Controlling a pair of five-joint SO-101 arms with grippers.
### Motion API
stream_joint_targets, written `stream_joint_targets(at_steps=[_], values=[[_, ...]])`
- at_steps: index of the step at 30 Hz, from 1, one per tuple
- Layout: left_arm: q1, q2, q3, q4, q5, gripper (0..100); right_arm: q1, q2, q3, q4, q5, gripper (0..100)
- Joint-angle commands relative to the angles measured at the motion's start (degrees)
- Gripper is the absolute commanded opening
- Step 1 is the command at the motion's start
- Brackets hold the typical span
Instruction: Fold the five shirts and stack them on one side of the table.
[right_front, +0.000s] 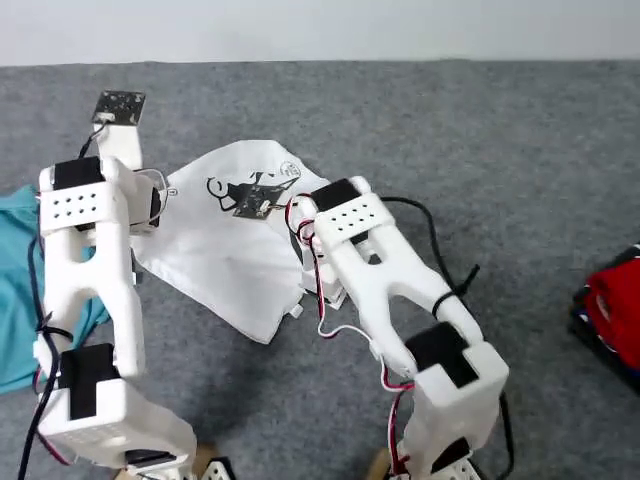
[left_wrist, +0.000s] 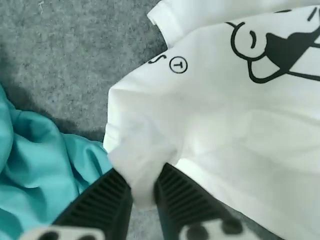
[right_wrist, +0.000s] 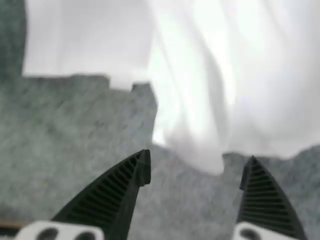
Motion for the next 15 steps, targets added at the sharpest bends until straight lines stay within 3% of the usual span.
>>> stream_joint_targets(at_steps=[1, 10, 15], values=[[0.0, -2.9, -0.1, -1.1, 0.4, 0, -0.1, 2.1, -0.5, -4.4, -0.1, 30.4], [0.0, -2.9, -0.1, -1.1, 0.4, 0, -0.1, 9.4, -0.5, -6.6, -0.4, 29.7], [0.0, -2.9, -0.1, -1.1, 0.4, 0, 1.0, 9.3, -0.5, -6.9, 0.3, 10.5]])
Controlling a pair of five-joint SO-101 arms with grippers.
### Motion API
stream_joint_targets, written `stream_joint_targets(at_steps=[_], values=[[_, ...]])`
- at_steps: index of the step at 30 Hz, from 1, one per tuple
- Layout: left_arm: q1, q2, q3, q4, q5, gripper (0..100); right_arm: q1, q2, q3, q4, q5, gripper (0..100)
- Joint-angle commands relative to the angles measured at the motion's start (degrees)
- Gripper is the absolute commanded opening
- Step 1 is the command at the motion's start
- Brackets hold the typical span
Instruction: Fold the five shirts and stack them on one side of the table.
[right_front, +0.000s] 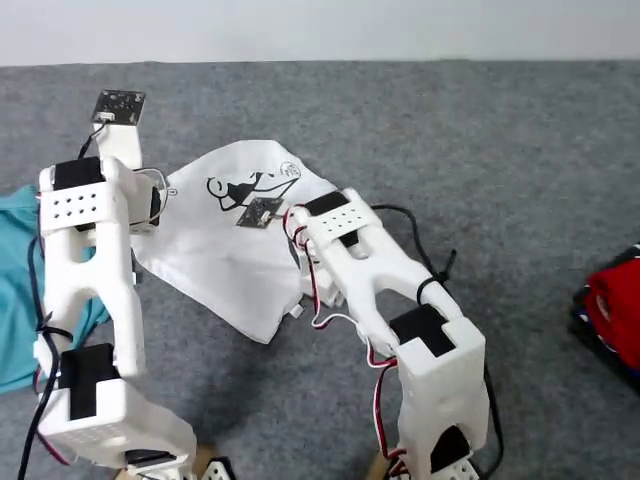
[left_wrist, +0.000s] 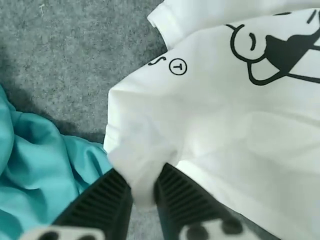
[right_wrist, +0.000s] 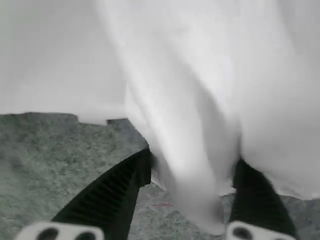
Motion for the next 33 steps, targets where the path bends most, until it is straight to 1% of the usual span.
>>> stream_joint_targets(at_steps=[1, 2, 4, 6, 9, 12, 17, 21, 25, 27, 31, 33], values=[[0.0, -2.9, -0.1, -0.9, 0.4, 0, 1.2, -0.4, -0.6, 0.3, 1.3, 5.1], [0.0, -2.9, -0.1, -0.9, 0.4, 0, 2.2, -0.4, -1.3, 0.7, 2.2, 0.7], [0.0, -2.9, -0.1, -0.9, 0.4, 0, 5.0, -0.4, -3.7, 2.4, 3.2, 2.4], [0.1, -2.9, -0.1, -0.9, 0.5, 0, 7.6, -0.4, -7.1, 4.7, 4.3, 0.8], [0.2, -3.2, -0.2, -0.7, 0.6, 0, 11.2, -0.5, -14.5, 10.4, 6.1, 1.1], [0.2, -4.0, -1.6, -0.4, 0.4, 0, 14.4, -0.5, -25.8, 18.2, 6.4, 1.1], [0.4, -9.5, -8.2, -0.4, 0.4, 0, 18.7, -0.5, -46.0, 28.2, 7.4, 1.1], [4.2, -15.9, -13.2, -0.4, 0.4, 0, 20.8, -3.3, -56.5, 28.6, 7.7, 1.1], [9.8, -22.1, -16.0, -1.1, 0.4, 0, 21.0, -9.2, -61.0, 28.4, 9.9, 1.1], [11.3, -24.5, -16.1, -3.3, 0.4, 0, 21.1, -12.4, -62.0, 28.4, 10.1, 1.1], [11.8, -28.9, -16.2, -10.0, 0.3, 0, 22.9, -19.2, -62.2, 28.4, 10.3, 1.1], [11.8, -31.5, -16.4, -13.9, -1.2, 0, 24.3, -22.7, -62.2, 28.1, 11.8, 1.1]])
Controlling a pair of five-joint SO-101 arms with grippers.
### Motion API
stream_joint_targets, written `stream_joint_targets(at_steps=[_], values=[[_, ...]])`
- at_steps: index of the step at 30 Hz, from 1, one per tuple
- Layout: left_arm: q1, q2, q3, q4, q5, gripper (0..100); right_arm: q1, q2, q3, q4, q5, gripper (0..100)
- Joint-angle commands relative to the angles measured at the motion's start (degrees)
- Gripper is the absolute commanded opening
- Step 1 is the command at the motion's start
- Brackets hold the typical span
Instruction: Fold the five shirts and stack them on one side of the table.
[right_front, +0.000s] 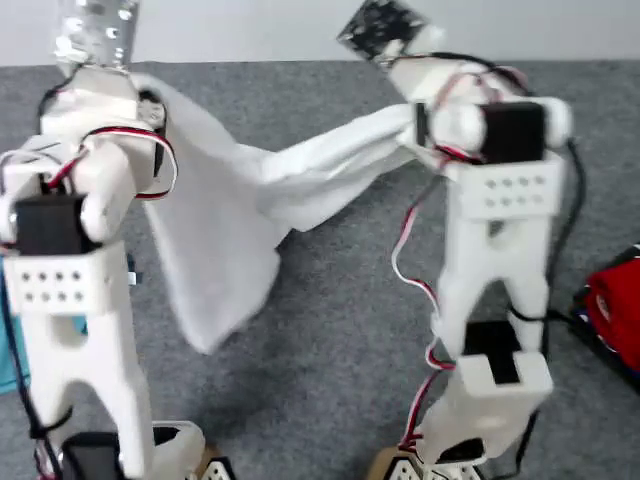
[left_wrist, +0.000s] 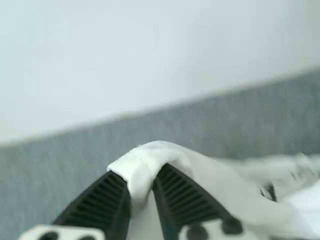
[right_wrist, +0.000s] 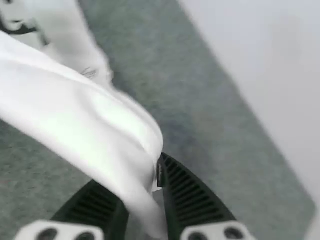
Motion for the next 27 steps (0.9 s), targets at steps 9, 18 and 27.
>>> stream_joint_targets(at_steps=[9, 18, 27], values=[[1.2, -12.9, -2.7, -11.5, -14.9, 0, 11.4, -20.7, -2.8, -1.3, 3.3, 1.1], [1.3, -17.6, -2.4, -4.5, -14.6, 0, 15.5, -31.2, -2.8, -2.0, 6.7, 1.1], [2.4, -22.6, -2.4, 7.8, -14.9, 0, 23.1, -39.9, -2.8, -5.1, 11.1, 1.1]])
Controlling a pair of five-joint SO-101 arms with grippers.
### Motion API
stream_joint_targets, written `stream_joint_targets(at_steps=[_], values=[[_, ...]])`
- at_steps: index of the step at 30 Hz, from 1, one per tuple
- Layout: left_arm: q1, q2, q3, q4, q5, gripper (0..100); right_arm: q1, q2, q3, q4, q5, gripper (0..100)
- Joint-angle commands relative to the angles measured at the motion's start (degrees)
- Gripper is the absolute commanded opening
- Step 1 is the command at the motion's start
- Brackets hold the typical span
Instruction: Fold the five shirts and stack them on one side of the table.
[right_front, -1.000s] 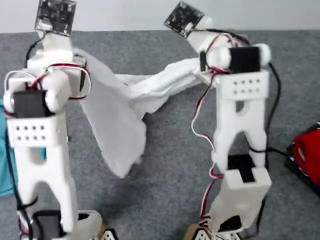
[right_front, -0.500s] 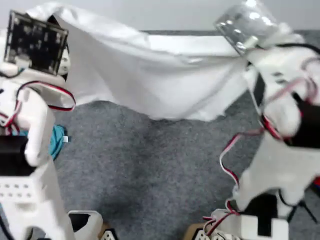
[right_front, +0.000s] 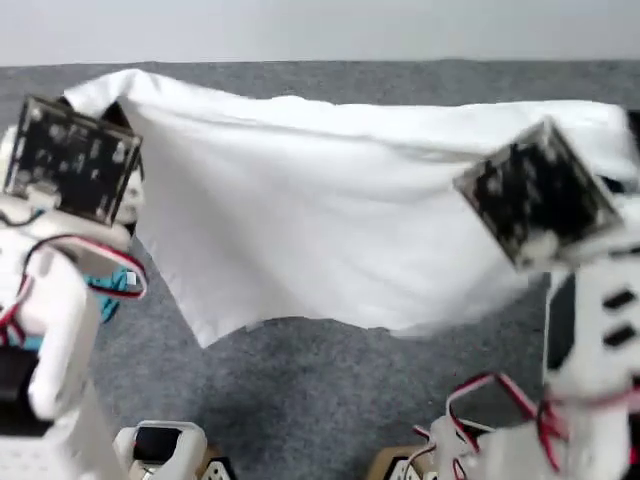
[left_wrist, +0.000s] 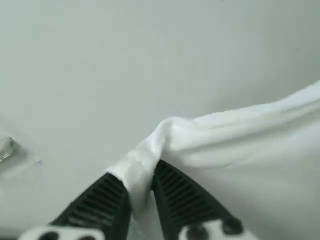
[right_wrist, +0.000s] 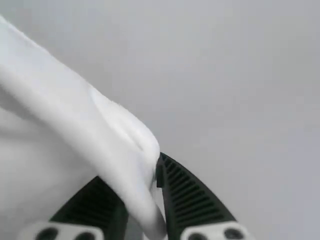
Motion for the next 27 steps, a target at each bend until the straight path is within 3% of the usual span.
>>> stream_joint_targets(at_steps=[1, 22, 27], values=[[-0.3, -2.2, -2.0, 0.7, -0.5, 0, 3.0, -3.9, -2.7, -3.2, 0.9, 1.1], [-0.3, -15.3, -2.1, 17.6, -0.3, 0, 3.5, -16.0, -1.9, 4.6, 4.2, 1.1], [-0.3, -15.3, -0.1, 19.5, -0.3, 0, 3.5, -16.7, 7.9, 4.6, 4.0, 1.1]])
